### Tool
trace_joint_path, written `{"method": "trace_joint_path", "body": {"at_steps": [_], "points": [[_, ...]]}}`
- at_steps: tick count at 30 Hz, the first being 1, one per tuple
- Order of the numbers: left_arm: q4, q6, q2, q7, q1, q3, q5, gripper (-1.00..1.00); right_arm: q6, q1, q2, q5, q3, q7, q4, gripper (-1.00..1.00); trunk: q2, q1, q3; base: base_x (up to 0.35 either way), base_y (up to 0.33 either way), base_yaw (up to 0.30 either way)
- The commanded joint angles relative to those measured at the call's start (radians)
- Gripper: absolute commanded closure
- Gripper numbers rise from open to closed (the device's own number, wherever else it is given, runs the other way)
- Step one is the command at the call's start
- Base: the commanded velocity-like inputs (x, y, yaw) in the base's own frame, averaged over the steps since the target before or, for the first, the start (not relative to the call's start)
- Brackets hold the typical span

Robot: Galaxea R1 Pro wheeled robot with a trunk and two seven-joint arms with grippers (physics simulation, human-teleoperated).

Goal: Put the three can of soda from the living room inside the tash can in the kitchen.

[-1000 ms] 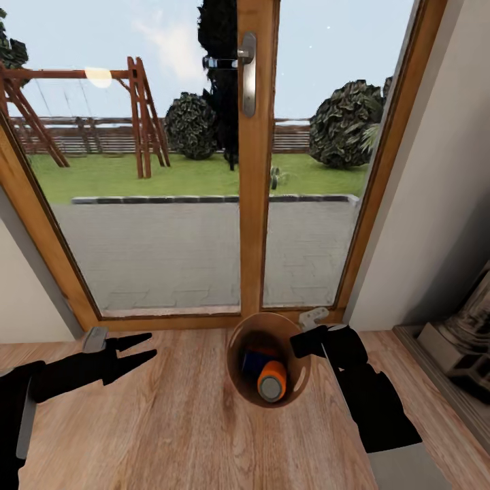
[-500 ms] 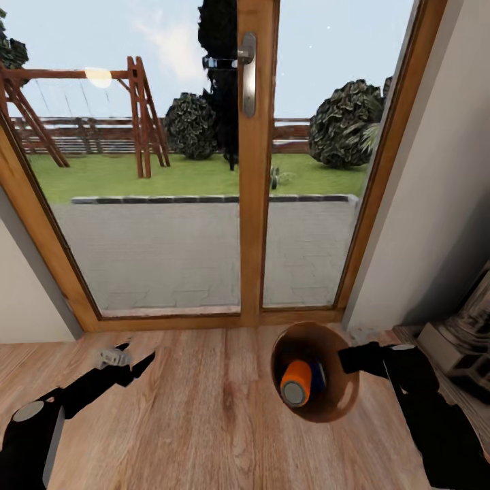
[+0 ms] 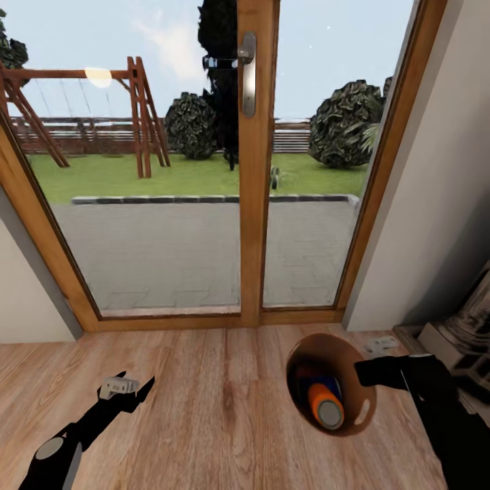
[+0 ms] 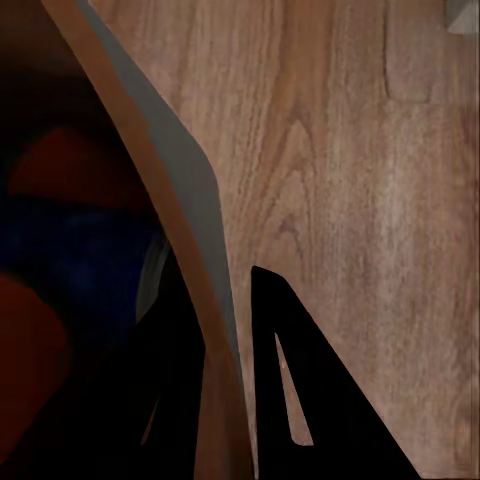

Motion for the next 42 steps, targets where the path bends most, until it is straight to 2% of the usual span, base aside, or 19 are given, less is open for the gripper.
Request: {"method": "trace_joint_path", "body": {"at_steps": [1, 4, 9, 10, 11, 15, 17, 20, 21, 22, 27, 32, 36, 42], "points": [[0.001, -0.001, 0.000, 0.000, 0.000, 0.000, 0.000, -1.00, 0.006, -0.010, -0.006, -0.030, 0.001, 0.003, 0.019, 1.00, 0.000, 0.000, 0.000, 0.000, 0.000, 0.000], [0.006, -0.002, 0.001, 0.001, 0.000, 0.000, -0.002, -1.00, 0.006, -0.078, -0.034, -0.030, 0.001, 0.004, 0.147, 1.00, 0.000, 0.000, 0.000, 0.000, 0.000, 0.000], [0.035, -0.004, 0.001, 0.003, 0.000, 0.000, 0.001, -1.00, 0.006, -0.176, -0.064, -0.030, 0.004, 0.005, 0.321, 1.00, 0.000, 0.000, 0.000, 0.000, 0.000, 0.000], [0.041, -0.005, 0.001, 0.003, 0.000, 0.000, 0.001, -1.00, 0.006, -0.205, -0.070, -0.029, 0.009, 0.006, 0.383, 1.00, 0.000, 0.000, 0.000, 0.000, 0.000, 0.000], [0.044, -0.005, 0.001, 0.003, 0.000, 0.000, 0.001, -1.00, 0.006, -0.220, -0.073, -0.029, 0.010, 0.006, 0.417, 1.00, 0.000, 0.000, 0.000, 0.000, 0.000, 0.000], [0.052, -0.007, 0.001, 0.003, 0.000, 0.000, 0.001, -1.00, 0.006, -0.367, -0.081, -0.027, 0.021, 0.006, 0.683, 1.00, 0.000, 0.000, 0.000, 0.000, 0.000, 0.000], [0.052, -0.007, 0.001, 0.003, 0.000, 0.000, 0.001, -1.00, 0.006, -0.388, -0.082, -0.027, 0.029, 0.006, 0.728, 1.00, 0.000, 0.000, 0.000, 0.000, 0.000, 0.000], [0.054, -0.012, 0.001, 0.004, 0.000, 0.000, 0.000, -1.00, 0.006, -0.436, -0.081, -0.027, 0.091, 0.006, 0.841, 1.00, 0.000, 0.000, 0.000, 0.000, 0.000, 0.000], [0.054, -0.014, 0.001, 0.004, 0.000, 0.000, 0.000, -1.00, 0.006, -0.474, -0.078, -0.027, 0.127, 0.006, 0.919, 1.00, 0.000, 0.000, 0.000, 0.000, 0.000, 0.000], [0.054, -0.014, 0.001, 0.004, 0.000, 0.000, 0.000, -1.00, 0.006, -0.487, -0.077, -0.027, 0.138, 0.006, 0.954, 1.00, 0.000, 0.000, 0.000, 0.000, 0.000, 0.000], [0.057, -0.016, 0.001, 0.004, 0.000, 0.000, 0.000, -1.00, 0.006, -0.507, -0.075, -0.026, 0.166, 0.005, 1.027, 1.00, 0.000, 0.000, 0.000, 0.000, 0.000, 0.000], [0.090, -0.021, 0.001, 0.004, 0.000, 0.000, 0.001, -1.00, 0.006, -0.512, -0.076, -0.025, 0.224, 0.004, 1.059, 1.00, -0.001, 0.001, -0.011, 0.000, 0.000, 0.000], [0.093, -0.022, 0.001, 0.004, 0.000, 0.000, 0.001, -1.00, 0.006, -0.513, -0.075, -0.024, 0.231, 0.004, 1.066, 1.00, -0.002, 0.003, -0.027, 0.000, 0.000, 0.000], [0.094, -0.023, 0.001, 0.004, 0.000, 0.000, 0.001, -1.00, 0.006, -0.513, -0.073, -0.024, 0.233, 0.003, 1.068, 1.00, -0.002, 0.003, -0.027, 0.000, 0.000, 0.000]]}}
